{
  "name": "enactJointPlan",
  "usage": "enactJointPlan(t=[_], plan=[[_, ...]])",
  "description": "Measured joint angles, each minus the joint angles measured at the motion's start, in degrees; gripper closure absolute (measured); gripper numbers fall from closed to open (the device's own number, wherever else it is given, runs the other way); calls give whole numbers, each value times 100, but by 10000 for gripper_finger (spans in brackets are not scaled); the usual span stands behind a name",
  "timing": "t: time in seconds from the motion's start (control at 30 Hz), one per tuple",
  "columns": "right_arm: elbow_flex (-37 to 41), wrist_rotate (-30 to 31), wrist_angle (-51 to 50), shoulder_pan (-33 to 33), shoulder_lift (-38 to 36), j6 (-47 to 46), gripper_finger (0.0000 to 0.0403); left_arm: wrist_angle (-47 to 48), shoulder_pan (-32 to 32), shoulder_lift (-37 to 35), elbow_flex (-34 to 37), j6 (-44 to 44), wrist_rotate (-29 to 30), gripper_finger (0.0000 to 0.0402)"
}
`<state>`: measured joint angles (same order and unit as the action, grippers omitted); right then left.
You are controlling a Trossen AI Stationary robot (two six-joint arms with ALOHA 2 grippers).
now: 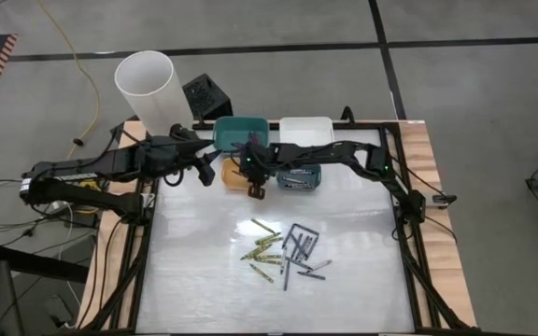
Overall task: Sort crayons
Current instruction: Put the blue crayon into the yellow bin
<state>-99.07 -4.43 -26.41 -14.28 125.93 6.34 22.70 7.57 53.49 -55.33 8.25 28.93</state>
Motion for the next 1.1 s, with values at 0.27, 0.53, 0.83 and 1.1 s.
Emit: enactJointPlan(t=[0.27,0.53,0.83,1.1], plan=[[-4,2,3,0,-23,126,333,18,0,0,0,-2,2,242],[-541,-24,-798,-33,-375,517,322,79,0,-16,0,9,0,242],[-938,19,-2748,-320,-2659,1298,322,100,2,-235,0,2,-203,242],[-321,511,-4835,-422,-4393,-193,321,97,-7,-273,0,44,-317,242]])
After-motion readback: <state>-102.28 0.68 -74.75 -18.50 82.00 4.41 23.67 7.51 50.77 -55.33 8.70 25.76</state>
